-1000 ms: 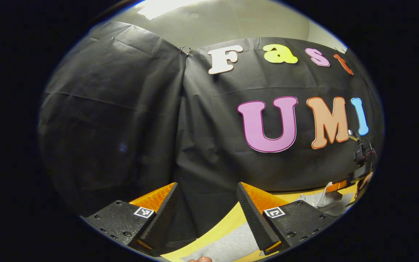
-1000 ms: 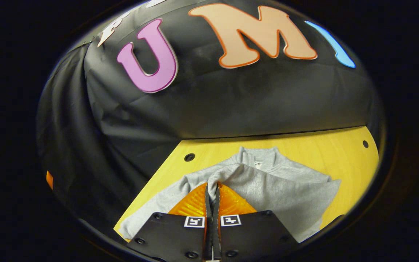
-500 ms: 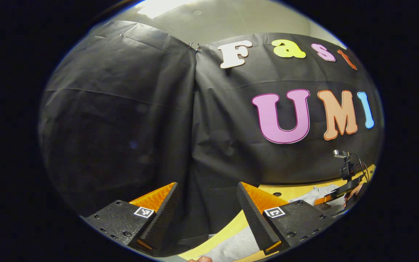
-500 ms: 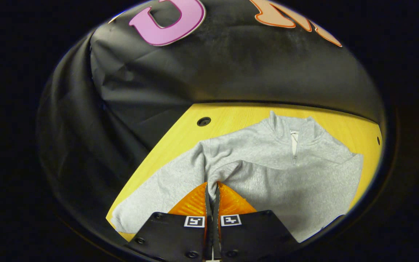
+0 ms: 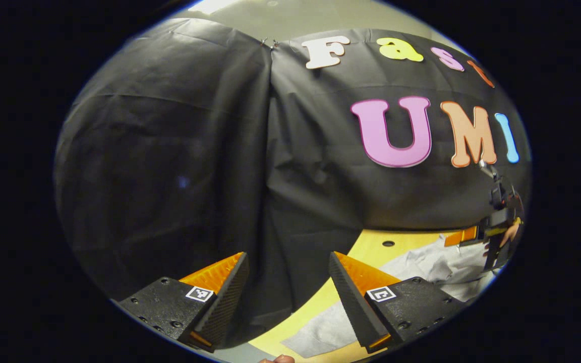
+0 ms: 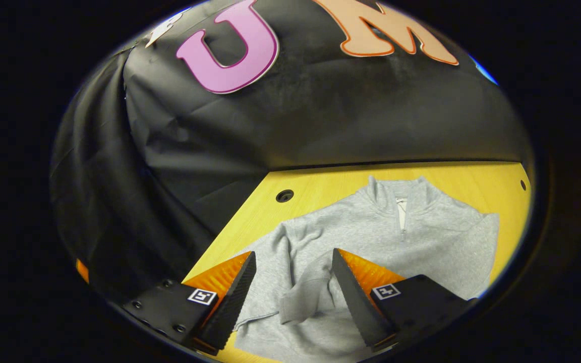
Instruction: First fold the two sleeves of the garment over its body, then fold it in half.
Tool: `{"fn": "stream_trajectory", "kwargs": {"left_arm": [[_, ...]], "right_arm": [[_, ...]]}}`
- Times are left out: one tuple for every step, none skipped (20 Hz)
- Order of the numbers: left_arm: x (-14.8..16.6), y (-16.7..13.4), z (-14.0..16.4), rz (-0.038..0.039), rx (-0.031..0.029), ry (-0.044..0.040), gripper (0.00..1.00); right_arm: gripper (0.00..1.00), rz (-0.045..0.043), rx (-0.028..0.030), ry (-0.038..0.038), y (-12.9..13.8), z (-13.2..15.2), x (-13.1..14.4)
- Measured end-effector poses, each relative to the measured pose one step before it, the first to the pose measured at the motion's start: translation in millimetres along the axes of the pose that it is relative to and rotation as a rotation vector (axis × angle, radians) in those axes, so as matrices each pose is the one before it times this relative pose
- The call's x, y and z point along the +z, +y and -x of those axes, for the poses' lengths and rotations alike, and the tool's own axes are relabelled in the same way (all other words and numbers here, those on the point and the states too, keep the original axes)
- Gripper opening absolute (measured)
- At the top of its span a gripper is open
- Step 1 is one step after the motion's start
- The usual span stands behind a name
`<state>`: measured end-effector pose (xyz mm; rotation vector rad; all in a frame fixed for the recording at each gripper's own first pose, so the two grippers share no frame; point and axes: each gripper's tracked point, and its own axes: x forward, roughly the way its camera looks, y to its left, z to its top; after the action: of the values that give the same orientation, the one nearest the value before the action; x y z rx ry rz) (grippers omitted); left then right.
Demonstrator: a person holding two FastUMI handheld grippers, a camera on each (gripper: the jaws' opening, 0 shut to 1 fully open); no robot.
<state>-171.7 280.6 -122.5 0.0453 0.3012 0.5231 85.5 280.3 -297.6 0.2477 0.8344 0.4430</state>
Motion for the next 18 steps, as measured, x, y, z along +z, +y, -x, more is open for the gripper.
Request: {"fn": "stream_trajectory", "kwargs": {"left_arm": [[-14.63, -3.03, -2.59, 0.00412, -0.0123, 0.03565, 0.94], [-15.98, -3.81, -3.15, -0.00095, -0.01008, 0.03528, 0.94], [-18.57, -3.04, -4.15, -0.00306, -0.01398, 0.0373, 0.95], [-19.99, -1.83, -1.84, -0.00896, -0.01864, 0.03795, 0.94], [-19.11, -1.81, -3.89, -0.01087, -0.01275, 0.04741, 0.94], [-18.95, -3.1, -7.26, -0.00475, -0.01256, 0.04738, 0.94], [-15.71, -3.03, -5.98, 0.00632, -0.01563, 0.04276, 0.94], [-17.02, -1.94, -2.31, 0.013, -0.01502, 0.04787, 0.96], [-13.4, -2.16, -4.01, 0.01196, -0.00939, 0.04187, 0.97], [-13.72, 0.4, -7.84, 0.00705, -0.00249, 0.02739, 0.98], [-8.77, 2.14, -4.91, 0.002, 0.00127, 0.03756, 0.98], [-8.66, 0.95, -2.87, 0.00378, -0.00044, 0.02716, 0.98], [-6.75, 0.51, -3.59, 0.00493, -0.00344, 0.02965, 0.98], [-4.7, 1.8, -2.46, 0.0063, 0.00063, 0.01575, 0.98], [-4.78, 1.48, -2.5, 0.01094, 0.0003, 0.02347, 0.98], [-7.68, -1.56, -1.08, 0.01487, -0.00598, 0.0262, 0.98], [-4.24, -1.28, -1.93, 0.01455, -0.00442, 0.02054, 0.98], [-3.39, 0.27, -2.4, 0.00897, 0.00024, 0.01519, 0.98]], "right_arm": [[0.91, -0.00685, -0.01013, -0.00792, -7.46, 7.04, 1.62], [0.96, -0.00551, -0.0117, -0.00862, -7.27, 7.06, 0.55], [0.96, -0.00177, -0.01545, -0.00721, -9.07, 7.84, 1.66], [0.96, 0.00778, -0.0154, -0.00875, -10.2, 7.12, 0.4], [0.96, 0.0169, -0.02065, -0.00663, -11.98, 6.79, 0.66], [0.96, 0.0182, -0.02288, -0.00548, -12.58, 7.67, -2.13], [0.96, 0.01404, -0.01794, -0.00451, -10.15, 6.19, -0.52], [0.96, 0.01209, -0.0166, -0.00163, -9.98, 5.83, -2.89], [0.96, 0.01013, -0.01748, -0.00308, -10.05, 5.35, -1.18], [0.96, 0.00898, -0.0179, -0.00316, -9.08, 4.7, -1.96], [0.96, 0.00692, -0.01594, -0.00185, -8.69, 5.08, -0.89], [0.96, 0.00195, -0.01419, 0.00182, -7.63, 3.98, -2.23], [0.96, -0.00435, -0.01179, 0.00114, -6.37, 3.03, -0.44], [0.96, -0.0073, -0.01064, 0.00042, -6.13, 3.16, -1.61], [0.96, -0.01, -0.01033, -0.0005, -6.54, 2.56, -0.36], [0.96, -0.00897, -0.00716, -0.00021, -5.35, 0.53, -1.33], [0.96, -0.0049, -0.00813, -0.00084, -5.42, 2.55, -0.01], [0.96, 0.00071, -0.00677, 0.00038, -4.29, 0.93, -0.24]]}}
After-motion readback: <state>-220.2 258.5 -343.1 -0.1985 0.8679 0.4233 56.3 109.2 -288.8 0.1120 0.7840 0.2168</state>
